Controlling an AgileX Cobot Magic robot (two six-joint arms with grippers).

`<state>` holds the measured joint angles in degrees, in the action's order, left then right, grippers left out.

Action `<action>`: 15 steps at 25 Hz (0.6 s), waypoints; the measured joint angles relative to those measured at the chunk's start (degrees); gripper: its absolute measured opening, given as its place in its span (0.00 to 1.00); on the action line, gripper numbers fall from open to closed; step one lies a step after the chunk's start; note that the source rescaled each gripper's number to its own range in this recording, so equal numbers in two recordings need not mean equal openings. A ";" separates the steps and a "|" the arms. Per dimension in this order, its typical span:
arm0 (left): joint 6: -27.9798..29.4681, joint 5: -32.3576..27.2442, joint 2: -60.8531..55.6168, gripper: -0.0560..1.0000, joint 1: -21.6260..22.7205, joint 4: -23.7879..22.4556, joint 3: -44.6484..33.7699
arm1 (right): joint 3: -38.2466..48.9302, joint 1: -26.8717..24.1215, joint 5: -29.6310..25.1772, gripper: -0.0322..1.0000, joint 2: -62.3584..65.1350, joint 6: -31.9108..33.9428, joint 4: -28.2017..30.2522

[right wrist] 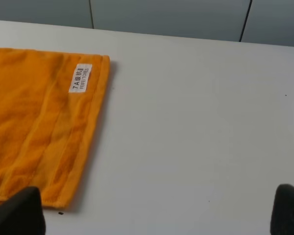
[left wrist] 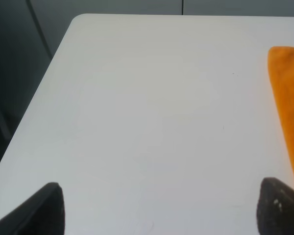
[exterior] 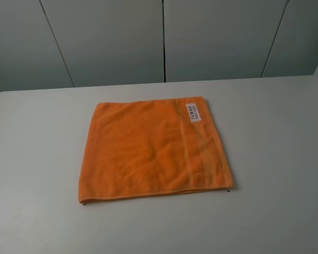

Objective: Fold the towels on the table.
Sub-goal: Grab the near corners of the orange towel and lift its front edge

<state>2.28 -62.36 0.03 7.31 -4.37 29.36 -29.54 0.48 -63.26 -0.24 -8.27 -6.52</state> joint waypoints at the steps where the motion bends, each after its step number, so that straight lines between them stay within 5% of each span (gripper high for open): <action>1: 0.00 0.00 0.00 1.00 0.00 0.00 0.00 | 0.00 0.00 0.00 1.00 0.00 0.00 0.00; 15: 0.00 0.00 0.00 1.00 0.00 0.00 0.00 | 0.00 0.00 0.00 1.00 0.00 0.00 0.00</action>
<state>2.28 -62.36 0.03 7.31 -4.37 29.36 -29.54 0.48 -63.26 -0.24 -8.27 -6.52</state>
